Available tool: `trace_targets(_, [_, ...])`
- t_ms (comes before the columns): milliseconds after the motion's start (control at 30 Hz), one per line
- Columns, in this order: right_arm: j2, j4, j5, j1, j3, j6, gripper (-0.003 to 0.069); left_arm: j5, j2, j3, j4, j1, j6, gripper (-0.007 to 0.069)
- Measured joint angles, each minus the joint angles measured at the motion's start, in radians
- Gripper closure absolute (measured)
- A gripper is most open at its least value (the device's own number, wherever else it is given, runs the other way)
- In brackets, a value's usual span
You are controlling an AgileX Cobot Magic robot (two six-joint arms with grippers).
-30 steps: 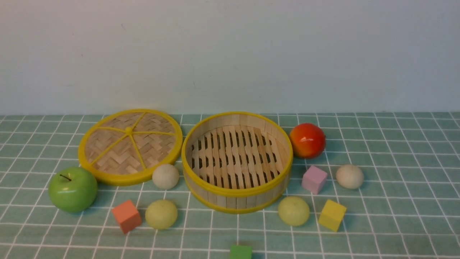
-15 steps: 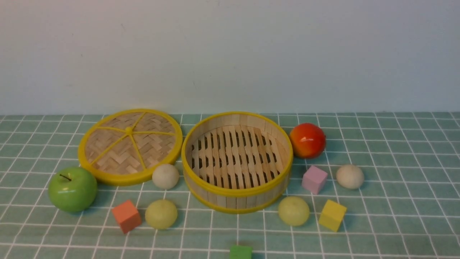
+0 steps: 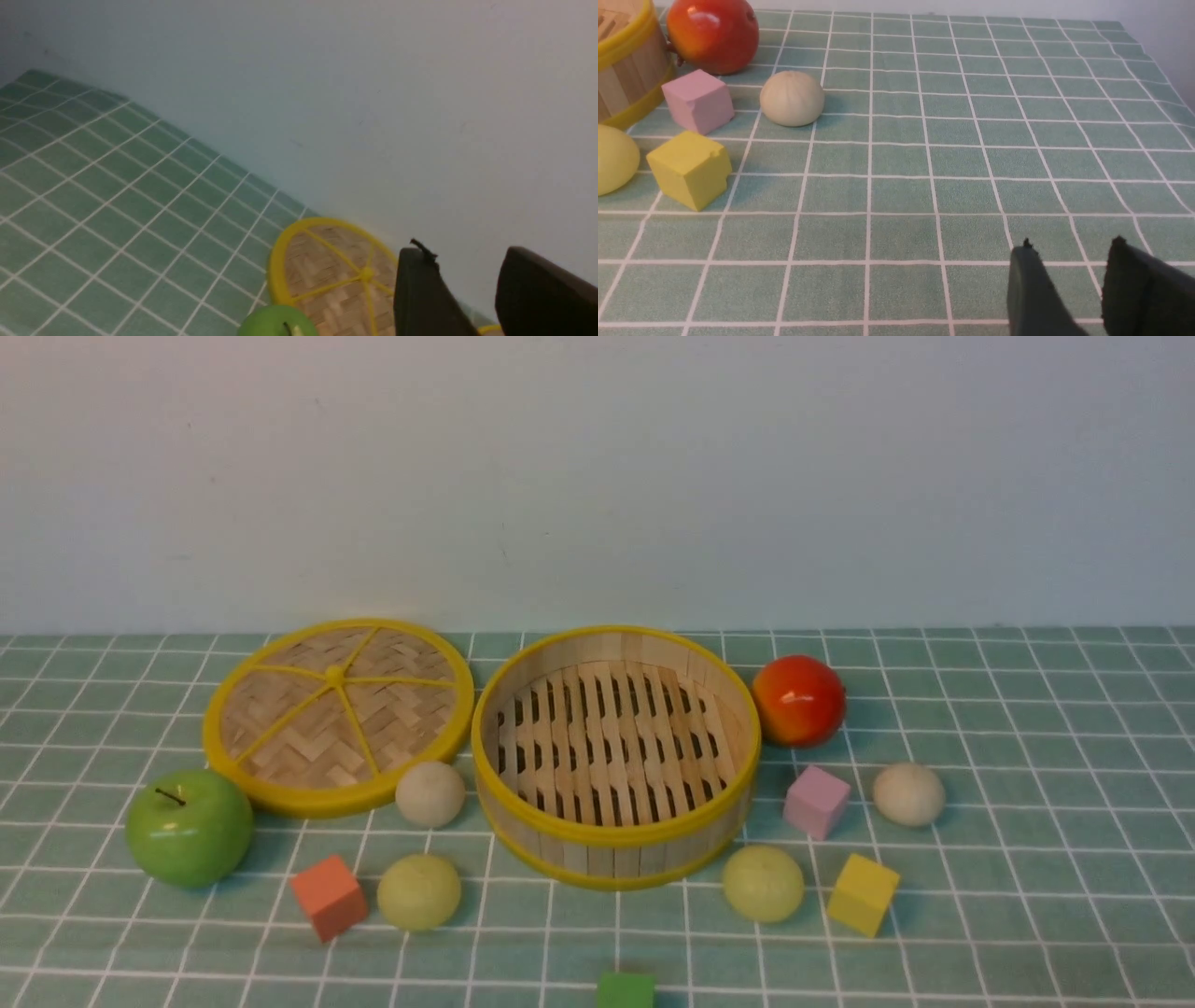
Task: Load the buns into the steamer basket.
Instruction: Use the left arm to grab a steamed stuffed bun
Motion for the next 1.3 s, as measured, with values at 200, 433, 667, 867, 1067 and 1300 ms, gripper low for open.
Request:
trace_targets(200, [0.0,0.0,0.0,0.0,0.0,0.0,0.0419,-0.018,0.192,-0.005,-0.028,0.0,-0.044,0.0386])
trace_targets(433, [0.0,0.0,0.0,0.0,0.0,0.0,0.0419,0.009,0.383,-0.015,-0.075,-0.046,0.007,0.0386])
trace_targets(667, [0.0,0.0,0.0,0.0,0.0,0.0,0.0419,0.179,0.695,-0.198,-0.115,-0.249,0.172,0.0386])
trace_targets(867, [0.0,0.0,0.0,0.0,0.0,0.0,0.0419,0.35,0.989,-0.449,-0.116,-0.359,0.291,0.0386])
trace_targets(1067, [0.0,0.0,0.0,0.0,0.0,0.0,0.0419,0.349,1.155,-0.616,-0.116,-0.395,0.314,0.0386])
trace_targets(1300, [0.0,0.0,0.0,0.0,0.0,0.0,0.0419,0.311,1.294,-0.735,-0.115,-0.448,0.482,0.0386])
